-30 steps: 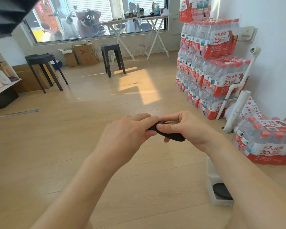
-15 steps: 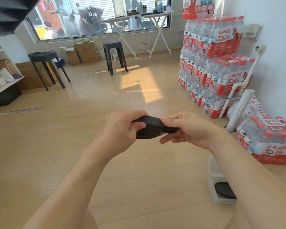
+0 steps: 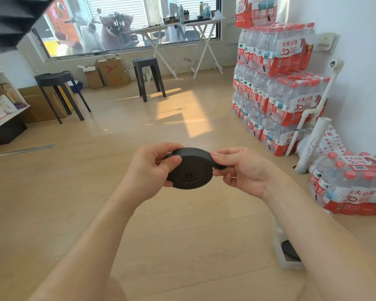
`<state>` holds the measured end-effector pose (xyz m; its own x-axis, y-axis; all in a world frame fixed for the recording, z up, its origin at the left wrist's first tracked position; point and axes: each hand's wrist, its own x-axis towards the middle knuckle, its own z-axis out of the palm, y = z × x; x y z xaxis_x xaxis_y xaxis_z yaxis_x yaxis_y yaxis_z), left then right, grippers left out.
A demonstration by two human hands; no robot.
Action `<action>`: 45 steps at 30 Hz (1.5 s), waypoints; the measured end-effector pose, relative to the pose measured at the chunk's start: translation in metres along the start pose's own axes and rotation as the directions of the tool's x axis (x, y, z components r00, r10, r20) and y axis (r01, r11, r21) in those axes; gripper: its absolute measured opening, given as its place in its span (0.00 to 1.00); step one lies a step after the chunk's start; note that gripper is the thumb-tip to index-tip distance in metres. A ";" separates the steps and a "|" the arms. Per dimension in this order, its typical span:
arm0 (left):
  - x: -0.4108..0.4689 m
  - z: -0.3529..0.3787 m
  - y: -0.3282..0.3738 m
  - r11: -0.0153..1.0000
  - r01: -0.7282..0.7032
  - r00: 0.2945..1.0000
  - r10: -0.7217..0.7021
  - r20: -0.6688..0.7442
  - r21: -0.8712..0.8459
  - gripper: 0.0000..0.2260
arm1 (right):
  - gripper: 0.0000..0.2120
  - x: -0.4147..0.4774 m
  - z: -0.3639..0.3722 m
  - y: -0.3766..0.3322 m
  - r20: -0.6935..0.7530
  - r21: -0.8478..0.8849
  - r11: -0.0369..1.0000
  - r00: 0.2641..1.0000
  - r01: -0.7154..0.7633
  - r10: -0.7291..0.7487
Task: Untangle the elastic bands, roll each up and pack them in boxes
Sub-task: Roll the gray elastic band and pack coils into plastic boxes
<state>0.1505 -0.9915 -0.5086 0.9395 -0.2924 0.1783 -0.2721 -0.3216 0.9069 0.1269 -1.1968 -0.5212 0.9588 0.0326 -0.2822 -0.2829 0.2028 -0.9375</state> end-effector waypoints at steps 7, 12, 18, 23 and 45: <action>0.002 -0.002 -0.002 0.994 0.027 1.000 -0.028 -0.014 -0.105 0.10 | 0.10 0.000 0.004 0.007 -0.043 0.008 0.998 0.997 0.068 -0.067; 0.002 -0.004 -0.003 0.984 0.065 0.998 -0.068 -0.014 -0.169 0.10 | 0.09 0.003 0.012 0.012 -0.197 -0.271 0.883 0.875 0.384 -0.441; 0.002 -0.007 -0.004 0.975 0.115 0.993 -0.121 -0.020 -0.190 0.12 | 0.04 0.001 0.014 0.016 -0.009 -0.579 0.597 0.727 0.556 -0.686; 0.001 -0.008 -0.002 0.954 0.145 0.988 -0.154 -0.013 -0.261 0.12 | 0.12 -0.001 0.012 0.012 0.018 -0.631 0.580 0.758 0.515 -0.653; 0.001 0.080 0.036 0.968 -0.035 0.971 0.092 0.223 -0.248 0.18 | 0.16 -0.074 -0.057 -0.012 -0.278 -0.539 0.753 0.764 0.378 -0.583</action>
<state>0.1246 -1.0759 -0.5061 0.8406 -0.5138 0.1711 -0.2443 -0.0778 0.9666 0.0575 -1.2574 -0.5004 0.8897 -0.3652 0.2741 0.1351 -0.3627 -0.9220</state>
